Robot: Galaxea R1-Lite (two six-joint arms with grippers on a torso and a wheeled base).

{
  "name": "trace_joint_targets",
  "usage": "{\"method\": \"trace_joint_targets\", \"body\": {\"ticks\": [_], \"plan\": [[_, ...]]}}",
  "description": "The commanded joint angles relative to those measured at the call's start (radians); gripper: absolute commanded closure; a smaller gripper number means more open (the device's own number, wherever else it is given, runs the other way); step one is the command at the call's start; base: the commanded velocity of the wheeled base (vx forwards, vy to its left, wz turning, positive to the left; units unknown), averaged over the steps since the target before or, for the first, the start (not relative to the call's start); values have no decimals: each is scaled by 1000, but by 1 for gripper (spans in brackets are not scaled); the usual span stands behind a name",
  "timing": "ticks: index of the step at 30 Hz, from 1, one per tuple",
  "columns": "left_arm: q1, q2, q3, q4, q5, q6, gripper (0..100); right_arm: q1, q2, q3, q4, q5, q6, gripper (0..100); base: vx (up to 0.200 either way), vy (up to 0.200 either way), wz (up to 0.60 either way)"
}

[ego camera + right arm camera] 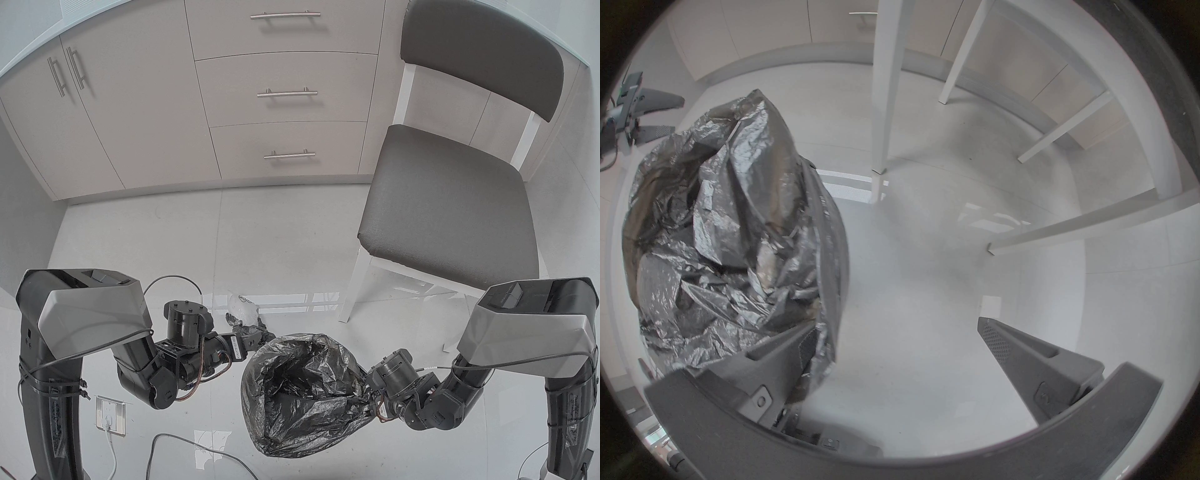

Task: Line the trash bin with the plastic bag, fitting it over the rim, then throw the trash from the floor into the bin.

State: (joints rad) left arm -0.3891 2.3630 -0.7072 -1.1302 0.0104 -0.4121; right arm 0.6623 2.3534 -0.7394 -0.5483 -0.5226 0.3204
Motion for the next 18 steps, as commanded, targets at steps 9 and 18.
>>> {"method": "trace_joint_targets", "body": {"ticks": [9, 18], "plan": [[0, -2, 2, 0, 0, -1, 0, 0, 70, -15, -114, 115, -7, 0, 0, 0, 0], [-7, -42, 35, 0, 0, -1, 0, 10, 32, 86, -122, 108, 0, 0, 0, 0, 0]]}}
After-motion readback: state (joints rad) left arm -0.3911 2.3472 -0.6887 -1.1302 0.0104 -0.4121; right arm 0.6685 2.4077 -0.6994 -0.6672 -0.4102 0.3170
